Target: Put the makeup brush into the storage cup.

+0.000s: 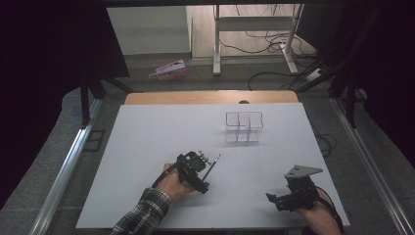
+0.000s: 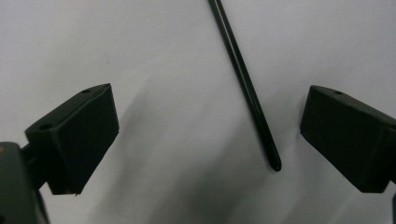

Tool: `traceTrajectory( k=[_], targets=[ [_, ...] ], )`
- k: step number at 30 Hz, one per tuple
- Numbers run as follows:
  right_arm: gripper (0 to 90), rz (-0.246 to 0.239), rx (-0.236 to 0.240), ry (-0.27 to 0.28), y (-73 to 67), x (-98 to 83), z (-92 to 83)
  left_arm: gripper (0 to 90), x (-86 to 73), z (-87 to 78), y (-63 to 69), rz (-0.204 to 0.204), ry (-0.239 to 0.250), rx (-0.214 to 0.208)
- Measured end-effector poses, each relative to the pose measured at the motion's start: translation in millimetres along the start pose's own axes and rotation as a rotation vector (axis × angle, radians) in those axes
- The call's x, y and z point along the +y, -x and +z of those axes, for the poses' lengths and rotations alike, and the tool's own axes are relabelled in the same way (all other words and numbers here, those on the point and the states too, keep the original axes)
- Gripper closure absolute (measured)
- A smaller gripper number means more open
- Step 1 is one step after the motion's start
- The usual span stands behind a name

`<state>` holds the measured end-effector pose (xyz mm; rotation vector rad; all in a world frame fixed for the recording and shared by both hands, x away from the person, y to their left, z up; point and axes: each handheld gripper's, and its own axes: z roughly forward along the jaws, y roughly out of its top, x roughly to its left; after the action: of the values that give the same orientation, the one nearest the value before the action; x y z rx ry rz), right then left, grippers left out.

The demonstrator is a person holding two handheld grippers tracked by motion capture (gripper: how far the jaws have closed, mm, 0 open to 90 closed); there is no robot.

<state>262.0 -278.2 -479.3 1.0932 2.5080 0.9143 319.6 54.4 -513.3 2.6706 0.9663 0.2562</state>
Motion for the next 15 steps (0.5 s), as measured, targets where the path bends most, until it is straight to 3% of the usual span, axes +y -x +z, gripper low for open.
traceTrajectory(
  k=[5, 7, 10, 14, 15],
  targets=[
    [3.8, -0.002, 0.002, -0.001, 0.1, 0.0, 0.2, 14.1, -0.2, -1.7, -0.1, -0.010, 0.007, -0.027],
    [4.0, -0.003, 0.004, -0.004, -0.2, 0.1, 0.4, 27.5, -0.8, -3.4, -0.8, -0.015, 0.007, -0.084],
    [4.2, -0.005, 0.006, -0.007, -0.6, 0.2, 0.5, 39.7, -1.1, -4.6, -0.7, -0.021, 0.005, -0.114],
    [4.8, -0.008, 0.009, -0.007, -0.6, 0.2, 0.7, 49.8, -0.6, -6.4, -0.7, -0.019, -0.003, -0.116],
    [4.9, -0.011, 0.011, -0.010, -0.8, 0.3, 1.0, 57.2, -0.7, -7.3, -1.8, -0.023, -0.009, -0.123]
  ],
)
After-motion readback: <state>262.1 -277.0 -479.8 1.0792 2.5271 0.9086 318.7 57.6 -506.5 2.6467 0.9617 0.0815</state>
